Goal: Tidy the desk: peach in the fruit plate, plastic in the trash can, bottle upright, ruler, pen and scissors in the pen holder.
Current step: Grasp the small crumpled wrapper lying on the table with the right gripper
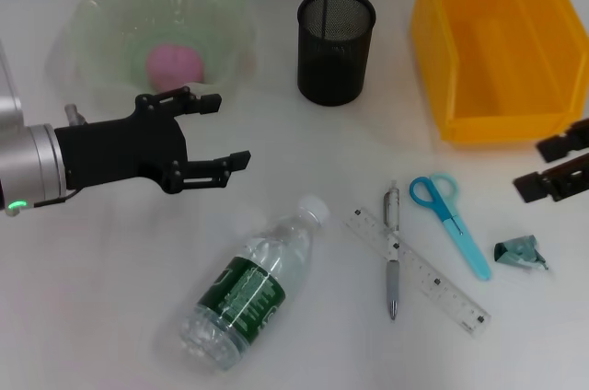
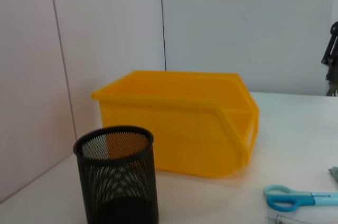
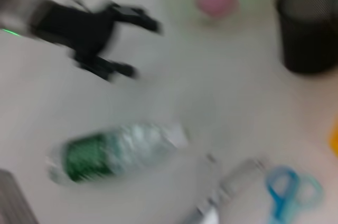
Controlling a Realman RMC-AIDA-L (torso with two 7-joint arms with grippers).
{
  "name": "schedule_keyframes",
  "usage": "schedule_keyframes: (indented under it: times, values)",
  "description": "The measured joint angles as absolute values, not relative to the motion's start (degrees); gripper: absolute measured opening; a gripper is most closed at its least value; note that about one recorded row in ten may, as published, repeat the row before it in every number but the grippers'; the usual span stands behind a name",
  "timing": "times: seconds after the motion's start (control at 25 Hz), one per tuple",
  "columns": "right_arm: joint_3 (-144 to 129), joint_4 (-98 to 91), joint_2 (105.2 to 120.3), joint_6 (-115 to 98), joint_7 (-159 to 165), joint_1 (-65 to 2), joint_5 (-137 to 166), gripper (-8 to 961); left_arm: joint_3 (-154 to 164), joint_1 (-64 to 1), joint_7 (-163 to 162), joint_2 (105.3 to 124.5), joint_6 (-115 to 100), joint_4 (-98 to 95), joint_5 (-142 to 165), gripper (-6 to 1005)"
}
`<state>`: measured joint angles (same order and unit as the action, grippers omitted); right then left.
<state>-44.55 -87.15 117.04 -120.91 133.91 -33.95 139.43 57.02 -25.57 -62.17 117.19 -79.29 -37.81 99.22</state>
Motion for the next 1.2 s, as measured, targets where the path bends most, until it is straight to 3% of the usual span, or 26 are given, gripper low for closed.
schedule_keyframes:
  times: [0.2,0.4,1.2]
  values:
    - [-54.63,-91.40,118.30,-124.46,141.52,-37.84,154.46,831,56.84,-24.04,-61.88,118.02,-78.90,-38.70,99.73,847]
    - [-62.47,-89.77,119.33,-122.34,143.13,-37.01,158.49,831,56.84,-24.19,-62.21,118.20,-77.87,-38.21,99.78,848]
    - [-74.52,-73.55,119.54,-101.46,147.35,-34.26,158.58,830,56.87,-23.95,-61.94,118.21,-77.24,-37.95,99.80,849]
